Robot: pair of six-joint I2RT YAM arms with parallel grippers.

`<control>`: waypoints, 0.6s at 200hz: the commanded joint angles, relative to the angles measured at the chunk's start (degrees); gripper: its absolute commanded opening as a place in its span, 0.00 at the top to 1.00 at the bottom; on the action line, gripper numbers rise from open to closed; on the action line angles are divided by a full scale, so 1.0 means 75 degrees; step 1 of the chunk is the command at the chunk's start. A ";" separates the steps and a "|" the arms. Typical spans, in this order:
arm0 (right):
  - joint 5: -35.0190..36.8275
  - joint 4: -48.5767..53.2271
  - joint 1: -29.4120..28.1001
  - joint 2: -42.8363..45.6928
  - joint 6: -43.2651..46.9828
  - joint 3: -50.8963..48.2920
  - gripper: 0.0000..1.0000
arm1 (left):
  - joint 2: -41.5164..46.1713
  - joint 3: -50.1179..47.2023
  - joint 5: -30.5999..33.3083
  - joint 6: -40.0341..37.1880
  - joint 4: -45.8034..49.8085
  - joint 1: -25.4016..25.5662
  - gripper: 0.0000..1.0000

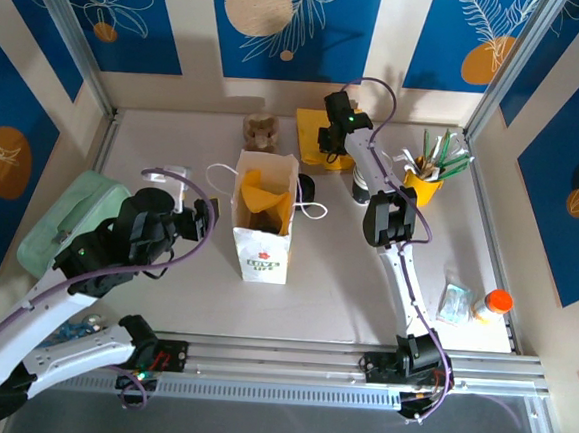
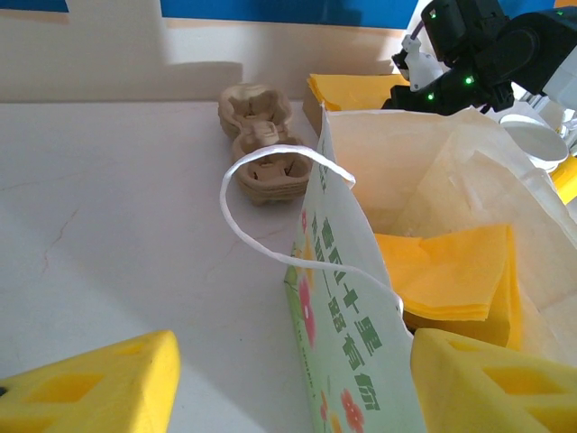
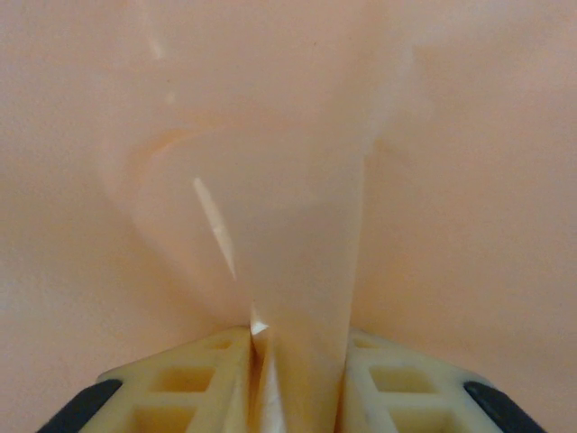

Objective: Pack the takeout coffee

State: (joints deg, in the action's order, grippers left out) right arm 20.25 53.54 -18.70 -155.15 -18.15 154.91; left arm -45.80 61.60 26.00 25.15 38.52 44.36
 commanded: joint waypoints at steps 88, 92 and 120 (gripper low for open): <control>-0.0445 -0.0025 -0.0027 0.0961 -0.0174 0.0339 0.81 | 0.0121 0.0047 0.0115 0.0057 0.0061 -0.0064 0.32; -0.0448 -0.0016 -0.0032 0.0970 -0.0186 0.0343 0.82 | 0.0122 0.0051 0.0118 0.0054 0.0066 -0.0067 0.32; -0.0476 -0.0013 0.0007 0.1022 -0.0206 0.0336 0.82 | 0.0125 0.0047 0.0102 0.0058 0.0067 -0.0067 0.32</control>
State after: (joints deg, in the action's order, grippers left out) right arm 18.09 53.34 -18.72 -150.58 -18.74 155.59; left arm -45.43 61.60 26.02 25.17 38.57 44.36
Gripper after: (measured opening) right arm 0.182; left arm 0.683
